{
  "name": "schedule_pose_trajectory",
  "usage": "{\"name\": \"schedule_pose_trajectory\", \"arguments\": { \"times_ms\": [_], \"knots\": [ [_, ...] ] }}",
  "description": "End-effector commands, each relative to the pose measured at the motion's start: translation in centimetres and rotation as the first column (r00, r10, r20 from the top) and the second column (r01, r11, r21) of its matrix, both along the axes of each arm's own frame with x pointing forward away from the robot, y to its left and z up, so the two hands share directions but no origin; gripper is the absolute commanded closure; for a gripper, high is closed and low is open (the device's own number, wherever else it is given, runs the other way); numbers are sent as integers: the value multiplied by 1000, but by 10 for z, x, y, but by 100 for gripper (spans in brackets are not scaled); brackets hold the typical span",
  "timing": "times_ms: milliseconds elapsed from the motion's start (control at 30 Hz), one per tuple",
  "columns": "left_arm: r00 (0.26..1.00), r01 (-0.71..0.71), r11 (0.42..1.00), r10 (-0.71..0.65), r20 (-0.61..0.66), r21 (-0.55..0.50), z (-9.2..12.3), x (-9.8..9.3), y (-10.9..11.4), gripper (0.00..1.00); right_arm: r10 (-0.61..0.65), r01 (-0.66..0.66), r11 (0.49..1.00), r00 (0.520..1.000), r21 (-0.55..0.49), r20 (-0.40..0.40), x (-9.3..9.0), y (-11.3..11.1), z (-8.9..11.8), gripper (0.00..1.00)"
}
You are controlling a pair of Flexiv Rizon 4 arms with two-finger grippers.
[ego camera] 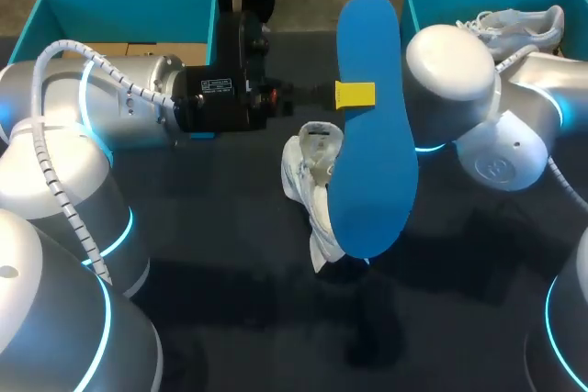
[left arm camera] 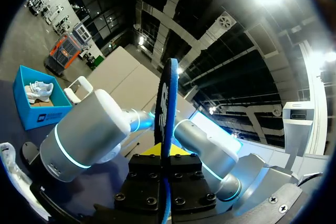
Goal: Take the shoe out of the shoebox, open the shoe tongue, remove and reinsert the insole, then place the shoe into the shoebox
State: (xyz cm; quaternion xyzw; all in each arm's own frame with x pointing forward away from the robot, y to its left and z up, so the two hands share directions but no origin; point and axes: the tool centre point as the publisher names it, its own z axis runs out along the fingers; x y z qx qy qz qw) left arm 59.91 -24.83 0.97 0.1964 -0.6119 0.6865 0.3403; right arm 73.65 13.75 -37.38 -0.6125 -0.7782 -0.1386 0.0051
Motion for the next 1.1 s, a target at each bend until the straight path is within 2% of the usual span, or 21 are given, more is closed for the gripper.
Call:
{"name": "schedule_pose_trajectory", "arguments": {
  "times_ms": [33,233,400,1000,1100],
  "knots": [
    [1000,-2,1000,2,0,-3,0,0,-2,100,21,-21,999,1000,24,1,-1,-4,7,0],
    [1000,-2,1000,2,0,-3,0,0,-2,100,81,-82,994,997,69,11,-2,-5,28,0],
    [1000,-2,1000,2,0,-3,0,0,-2,100,136,-143,982,989,126,58,-3,-15,46,0],
    [1000,-2,1000,2,0,-3,0,0,-2,100,136,-143,982,989,126,58,-3,-15,46,0],
    [1000,-2,1000,2,0,-3,0,0,-2,100,110,-124,964,991,236,73,-2,-15,55,0]
  ]
}}
